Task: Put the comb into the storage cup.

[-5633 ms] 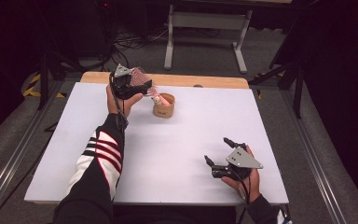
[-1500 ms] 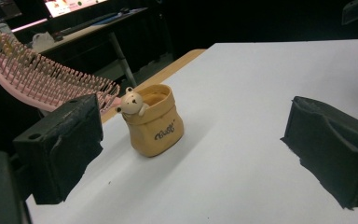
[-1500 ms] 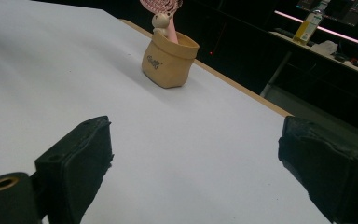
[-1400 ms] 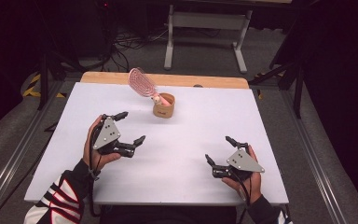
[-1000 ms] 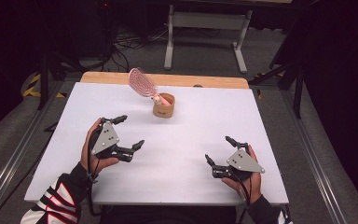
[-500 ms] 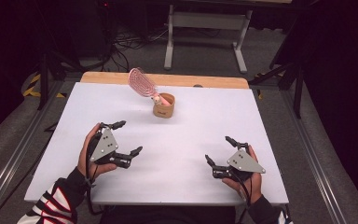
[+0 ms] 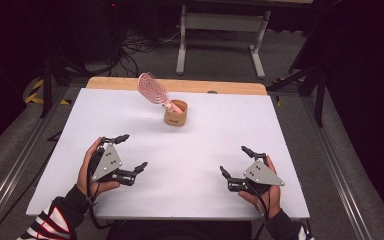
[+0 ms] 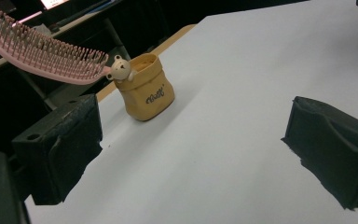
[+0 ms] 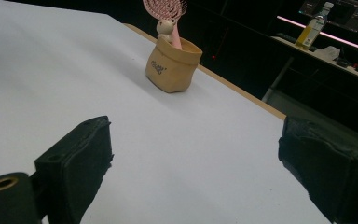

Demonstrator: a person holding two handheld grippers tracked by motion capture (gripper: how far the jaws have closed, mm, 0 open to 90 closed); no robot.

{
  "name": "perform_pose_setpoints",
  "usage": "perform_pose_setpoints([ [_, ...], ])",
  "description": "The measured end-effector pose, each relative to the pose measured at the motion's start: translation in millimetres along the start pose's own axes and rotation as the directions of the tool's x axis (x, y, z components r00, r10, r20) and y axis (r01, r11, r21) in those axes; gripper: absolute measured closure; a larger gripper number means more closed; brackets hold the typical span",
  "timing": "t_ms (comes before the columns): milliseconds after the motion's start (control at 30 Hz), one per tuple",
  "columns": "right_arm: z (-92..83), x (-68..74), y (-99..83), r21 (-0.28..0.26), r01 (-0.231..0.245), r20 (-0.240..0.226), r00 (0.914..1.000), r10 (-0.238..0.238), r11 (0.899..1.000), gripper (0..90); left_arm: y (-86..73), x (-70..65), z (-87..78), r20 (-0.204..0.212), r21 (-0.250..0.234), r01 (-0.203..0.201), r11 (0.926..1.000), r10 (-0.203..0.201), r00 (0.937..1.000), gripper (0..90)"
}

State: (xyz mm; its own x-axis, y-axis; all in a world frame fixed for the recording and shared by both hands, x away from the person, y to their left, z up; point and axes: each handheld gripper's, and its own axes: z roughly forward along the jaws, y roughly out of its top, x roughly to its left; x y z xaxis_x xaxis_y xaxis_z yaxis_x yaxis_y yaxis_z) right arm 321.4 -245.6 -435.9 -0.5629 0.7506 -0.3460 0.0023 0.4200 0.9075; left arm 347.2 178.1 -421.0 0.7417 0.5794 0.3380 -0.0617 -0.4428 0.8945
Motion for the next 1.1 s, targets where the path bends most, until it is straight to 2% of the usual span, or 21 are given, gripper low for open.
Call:
perform_pose_setpoints([
  [667, 0.1, 1.9, 0.3, -0.003, 0.005, -0.012, 0.9999, -0.005, 1.000, 10.0, -18.2, -0.7, -17.7, -0.040, 0.055, -0.003, 0.9985, 0.005, 0.9992, 4.6],
  [1033, 0.1, 2.3, -0.2, -0.002, 0.006, -0.013, 0.9999, -0.006, 1.000, 9.5, -33.7, 3.6, -24.7, -0.061, 0.078, 0.031, 0.9964, -0.027, 0.9978, 4.7],
  [1100, 0.0, 2.1, -0.4, -0.002, 0.006, -0.014, 0.9999, -0.006, 1.000, 9.4, -36.9, 5.5, -26.5, -0.063, 0.075, 0.051, 0.9959, -0.046, 0.9969, 4.8],
])
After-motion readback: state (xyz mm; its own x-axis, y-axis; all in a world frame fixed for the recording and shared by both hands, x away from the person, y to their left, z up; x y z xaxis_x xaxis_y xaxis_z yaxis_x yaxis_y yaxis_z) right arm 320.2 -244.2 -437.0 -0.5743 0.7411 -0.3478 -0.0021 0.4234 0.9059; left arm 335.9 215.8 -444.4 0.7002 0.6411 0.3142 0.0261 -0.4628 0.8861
